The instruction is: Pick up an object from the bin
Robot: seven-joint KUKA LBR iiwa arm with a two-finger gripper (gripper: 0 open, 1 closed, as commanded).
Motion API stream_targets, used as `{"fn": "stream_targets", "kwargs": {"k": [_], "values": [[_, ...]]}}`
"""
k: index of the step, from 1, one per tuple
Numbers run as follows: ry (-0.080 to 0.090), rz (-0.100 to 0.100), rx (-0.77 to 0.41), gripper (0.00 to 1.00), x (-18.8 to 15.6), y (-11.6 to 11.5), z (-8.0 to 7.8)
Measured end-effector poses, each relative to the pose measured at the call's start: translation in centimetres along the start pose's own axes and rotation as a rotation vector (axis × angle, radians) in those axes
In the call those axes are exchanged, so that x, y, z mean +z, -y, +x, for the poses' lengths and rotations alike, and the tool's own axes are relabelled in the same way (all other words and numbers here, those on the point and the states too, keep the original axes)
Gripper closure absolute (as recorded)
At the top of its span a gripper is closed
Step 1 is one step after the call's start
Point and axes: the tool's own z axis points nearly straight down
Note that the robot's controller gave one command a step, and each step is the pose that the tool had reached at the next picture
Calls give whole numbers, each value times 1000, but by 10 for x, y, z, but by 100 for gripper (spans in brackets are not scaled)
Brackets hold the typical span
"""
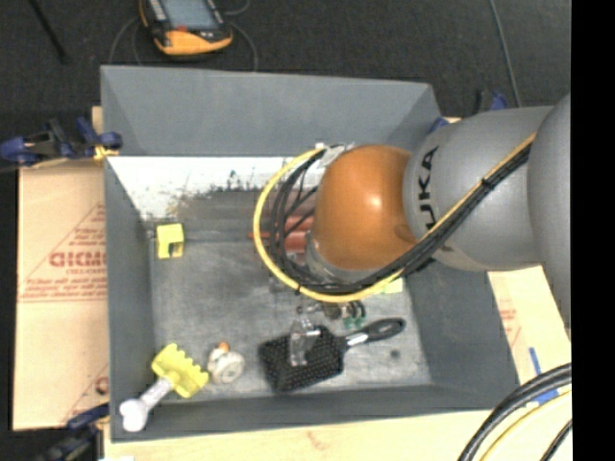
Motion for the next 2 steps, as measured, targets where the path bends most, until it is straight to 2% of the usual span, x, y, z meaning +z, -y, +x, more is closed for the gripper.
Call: {"fn": "stream_targets", "kwargs": {"k": [1,2], "values": [[-12,-4,-302,0,24,4,10],[21,-6,-379,100,58,14,40]]}}
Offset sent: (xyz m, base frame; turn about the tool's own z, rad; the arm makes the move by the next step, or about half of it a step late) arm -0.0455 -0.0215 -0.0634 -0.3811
